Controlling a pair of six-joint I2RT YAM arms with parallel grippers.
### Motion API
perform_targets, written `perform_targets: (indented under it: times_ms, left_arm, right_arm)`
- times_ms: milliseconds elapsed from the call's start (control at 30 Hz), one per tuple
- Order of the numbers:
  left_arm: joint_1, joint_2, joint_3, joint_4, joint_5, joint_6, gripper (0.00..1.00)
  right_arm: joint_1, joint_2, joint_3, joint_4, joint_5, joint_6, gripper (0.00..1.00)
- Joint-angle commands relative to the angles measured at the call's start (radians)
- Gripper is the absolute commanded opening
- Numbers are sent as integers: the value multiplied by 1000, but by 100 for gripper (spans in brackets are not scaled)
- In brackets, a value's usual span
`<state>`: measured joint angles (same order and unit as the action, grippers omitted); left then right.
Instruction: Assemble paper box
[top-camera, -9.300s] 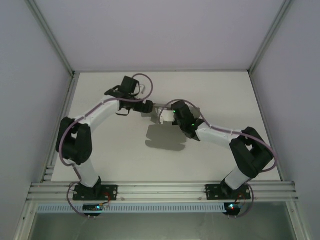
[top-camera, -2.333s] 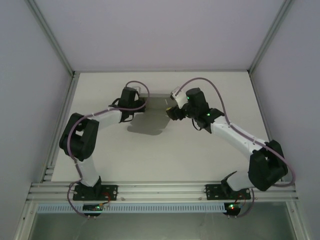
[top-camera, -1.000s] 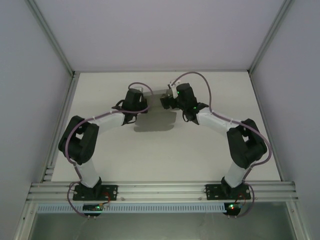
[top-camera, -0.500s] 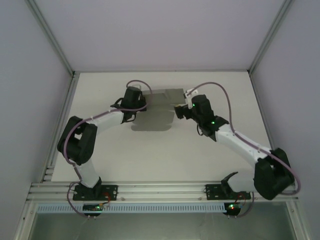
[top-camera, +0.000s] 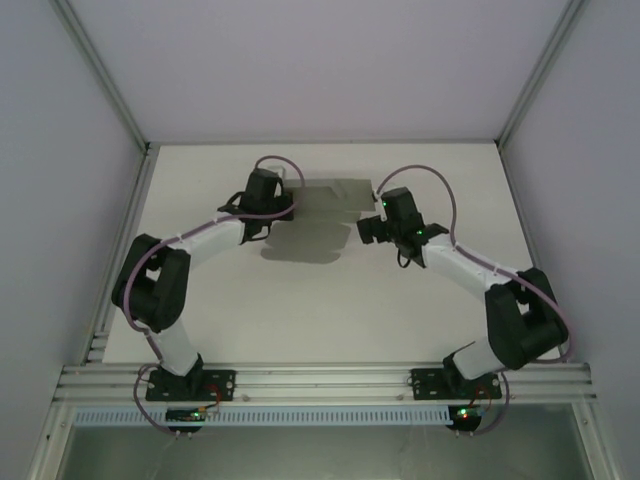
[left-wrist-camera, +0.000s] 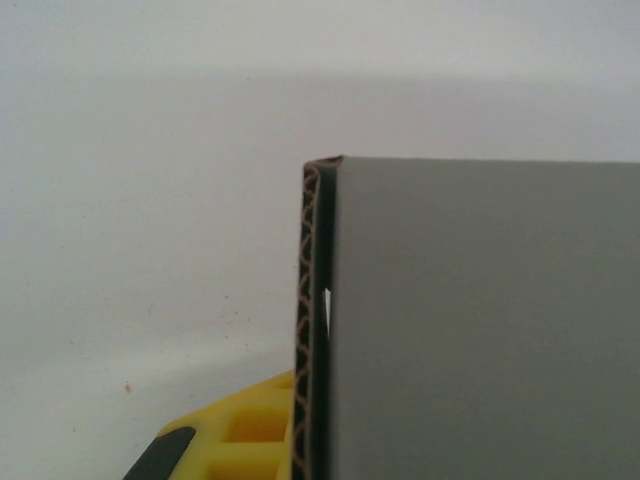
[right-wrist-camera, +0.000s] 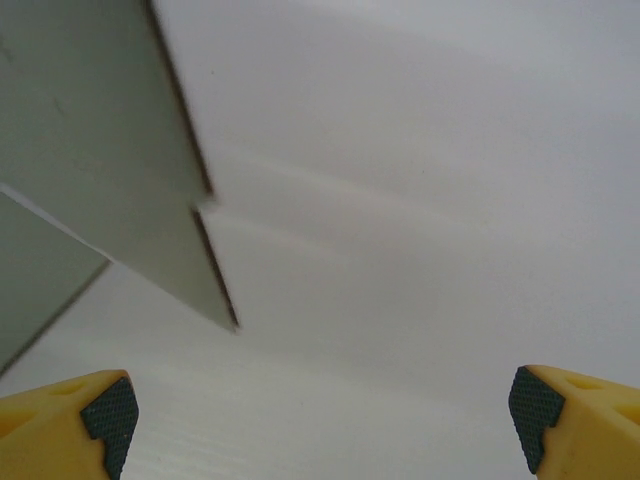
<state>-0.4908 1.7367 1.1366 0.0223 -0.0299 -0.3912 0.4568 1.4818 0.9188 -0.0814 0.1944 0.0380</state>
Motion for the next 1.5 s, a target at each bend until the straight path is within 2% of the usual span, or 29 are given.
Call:
perform_targets:
  times_ms: [0, 100, 167, 300, 400, 567, 700, 867, 1067, 1300, 1400, 1467]
  left_arm:
    - [-4, -33, 16, 6, 73, 33, 0]
    - [-6, -19, 27, -1, 101, 38, 0]
    - [-5, -12, 33, 4, 128, 38, 0]
    - [-25, 10, 54, -19, 112, 79, 0]
    - [-38, 19, 63, -24, 123, 84, 0]
    - [-55, 32, 74, -20, 138, 89, 0]
    - [-60, 37, 80, -35, 129, 99, 0]
    - [-62, 38, 82, -17, 143, 61, 0]
    - [-52, 44, 82, -62, 47, 50, 0]
    - [-6, 21, 47, -44, 72, 47, 0]
    - [-6, 10, 45, -40, 107, 77, 0]
    - [-6, 4, 45, -40, 135, 77, 0]
  right_arm:
    - [-12, 22, 54, 73, -30, 7, 98]
    - [-15, 42, 65, 98, -132, 6, 98]
    - [-15, 59, 76, 121, -144, 4, 98]
    - [-5, 88, 112, 128, -244, -75, 98]
    - [0, 123, 156, 87, -220, -79, 98]
    - [39, 201, 211, 85, -21, -123, 98]
    - [68, 223, 234, 56, -16, -159, 98]
    - [102, 252, 240, 118, 47, -157, 98]
    - [72, 156, 186, 111, 27, -86, 98]
    - [10, -158, 18, -21, -142, -89, 97]
    - [-82, -220, 0, -57, -370, -75, 92]
    - [-132, -210, 24, -88, -499, -56, 85]
